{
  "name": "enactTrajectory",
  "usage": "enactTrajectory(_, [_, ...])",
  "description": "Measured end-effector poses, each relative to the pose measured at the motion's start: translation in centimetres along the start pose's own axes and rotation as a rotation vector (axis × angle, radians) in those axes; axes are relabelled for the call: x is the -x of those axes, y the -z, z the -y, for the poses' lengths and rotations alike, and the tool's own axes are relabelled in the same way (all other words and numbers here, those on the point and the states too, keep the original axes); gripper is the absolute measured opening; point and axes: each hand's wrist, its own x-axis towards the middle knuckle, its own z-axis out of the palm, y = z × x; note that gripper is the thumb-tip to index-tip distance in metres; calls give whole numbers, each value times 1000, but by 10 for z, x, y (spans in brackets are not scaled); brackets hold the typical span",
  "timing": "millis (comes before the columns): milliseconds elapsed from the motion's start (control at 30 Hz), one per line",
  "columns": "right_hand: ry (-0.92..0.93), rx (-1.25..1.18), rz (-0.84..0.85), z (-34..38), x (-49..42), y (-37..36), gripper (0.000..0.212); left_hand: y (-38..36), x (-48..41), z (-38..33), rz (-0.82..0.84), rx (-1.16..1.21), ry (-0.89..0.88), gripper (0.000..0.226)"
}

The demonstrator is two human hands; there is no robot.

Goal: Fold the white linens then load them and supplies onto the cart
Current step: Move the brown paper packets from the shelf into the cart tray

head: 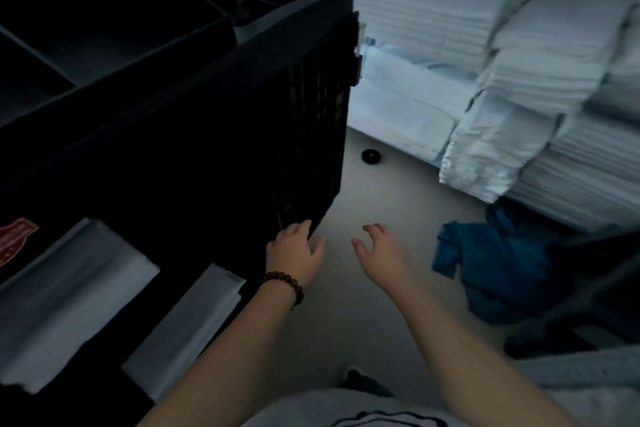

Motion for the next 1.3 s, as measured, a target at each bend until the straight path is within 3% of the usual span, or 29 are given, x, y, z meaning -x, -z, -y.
enactTrajectory(233, [-222,-103,-182,-9,79,-11,48,-8,28,-13,147,-57,-278,57])
enactTrajectory(700, [-741,-125,-575,-82,273,3,51,-77,143,-112,458,-148,-780,59])
enactTrajectory(1300, [-1103,-189,-814,-116,581,-28,45,-132,428,-154,698,-182,-1175,60])
